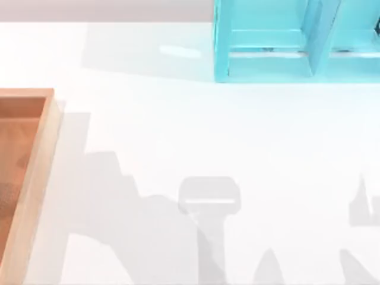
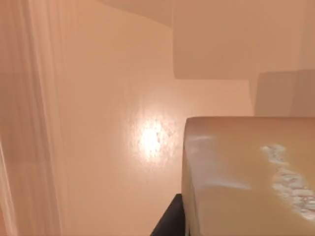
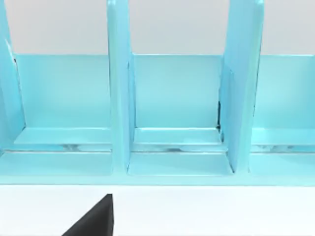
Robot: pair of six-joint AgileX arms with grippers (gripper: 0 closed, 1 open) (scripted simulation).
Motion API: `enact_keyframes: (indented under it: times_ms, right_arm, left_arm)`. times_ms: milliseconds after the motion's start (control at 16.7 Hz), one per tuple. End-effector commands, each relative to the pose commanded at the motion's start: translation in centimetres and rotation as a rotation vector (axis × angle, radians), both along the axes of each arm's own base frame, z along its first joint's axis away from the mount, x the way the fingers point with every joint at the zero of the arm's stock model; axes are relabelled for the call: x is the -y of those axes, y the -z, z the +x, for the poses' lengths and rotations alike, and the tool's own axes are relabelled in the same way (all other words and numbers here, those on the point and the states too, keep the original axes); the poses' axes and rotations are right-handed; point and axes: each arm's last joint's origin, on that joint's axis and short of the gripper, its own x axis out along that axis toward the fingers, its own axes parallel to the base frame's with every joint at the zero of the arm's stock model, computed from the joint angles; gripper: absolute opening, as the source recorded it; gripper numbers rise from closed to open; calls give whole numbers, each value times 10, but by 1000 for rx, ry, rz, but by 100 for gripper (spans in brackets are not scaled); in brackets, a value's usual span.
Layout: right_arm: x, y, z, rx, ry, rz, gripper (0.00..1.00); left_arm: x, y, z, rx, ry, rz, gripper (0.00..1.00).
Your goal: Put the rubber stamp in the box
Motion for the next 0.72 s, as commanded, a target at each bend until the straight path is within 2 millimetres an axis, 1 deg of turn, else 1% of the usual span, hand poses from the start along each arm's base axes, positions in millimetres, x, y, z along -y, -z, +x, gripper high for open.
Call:
enact_keyframes:
  times_ms: [360, 420, 720]
  right_arm:
    - [0, 0, 0, 0, 0, 0, 100]
    - [0, 0, 0, 0, 0, 0, 100]
    - [0, 0, 0, 0, 0, 0, 100]
  left_arm:
    - [0, 0, 0, 0, 0, 0, 98]
    - [0, 0, 0, 0, 0, 0, 100]
    - [0, 0, 0, 0, 0, 0, 100]
